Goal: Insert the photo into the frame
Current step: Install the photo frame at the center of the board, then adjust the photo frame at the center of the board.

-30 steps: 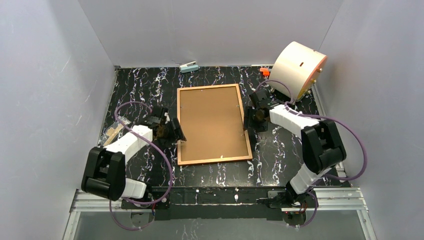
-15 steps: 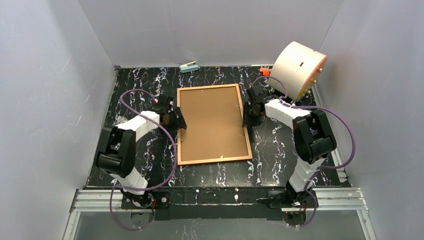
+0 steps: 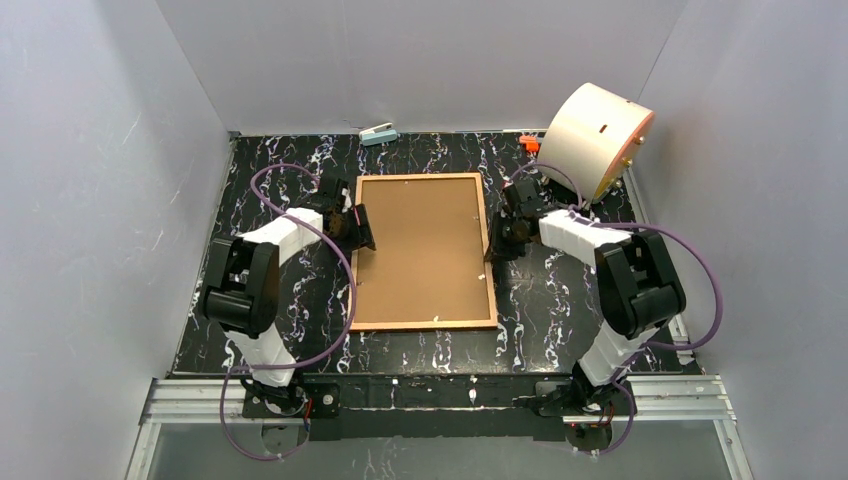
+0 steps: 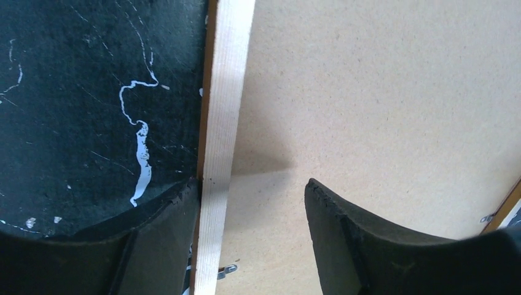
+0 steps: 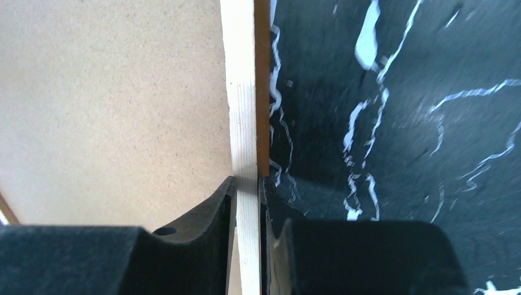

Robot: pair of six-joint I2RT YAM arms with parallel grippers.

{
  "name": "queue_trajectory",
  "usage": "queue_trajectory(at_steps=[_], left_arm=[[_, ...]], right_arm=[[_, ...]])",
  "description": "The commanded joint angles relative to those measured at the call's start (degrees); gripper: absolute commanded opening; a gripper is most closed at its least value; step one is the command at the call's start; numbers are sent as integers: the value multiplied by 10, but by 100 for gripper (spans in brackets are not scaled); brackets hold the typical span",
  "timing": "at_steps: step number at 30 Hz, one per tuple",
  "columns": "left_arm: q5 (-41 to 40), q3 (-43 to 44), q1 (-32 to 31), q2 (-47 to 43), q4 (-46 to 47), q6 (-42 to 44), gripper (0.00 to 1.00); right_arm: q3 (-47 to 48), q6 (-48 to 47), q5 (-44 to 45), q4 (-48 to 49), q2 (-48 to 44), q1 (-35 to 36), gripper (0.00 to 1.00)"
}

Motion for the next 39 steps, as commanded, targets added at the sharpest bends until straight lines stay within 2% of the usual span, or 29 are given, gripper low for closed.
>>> queue_trajectory(at_steps=[1, 8, 16, 20, 25, 28, 32, 39], left_arm=[[43, 23, 2, 10, -5, 16, 60], [63, 31, 2, 28, -6, 11, 58], [71, 22, 2, 37, -12, 6, 56], [44, 18, 2, 34, -19, 6, 56], [5, 23, 2, 35, -23, 16, 54], [-22, 21, 2, 32, -17, 25, 52], [-47, -6, 1, 14, 21, 32, 51], [-45, -76, 2, -7, 112, 19, 49]], right_arm=[[-56, 40, -100, -1, -47, 9, 18], [-138, 84, -138, 10, -123, 25, 16], [-210, 132, -91, -8, -217, 74, 17], [-215, 132, -27, -32, -247, 75, 23], [-206, 131, 48, -41, -255, 76, 39], [-203, 126, 58, -37, -242, 75, 46], [-209, 108, 38, -10, -223, 76, 48], [-218, 89, 16, 24, -219, 75, 49]])
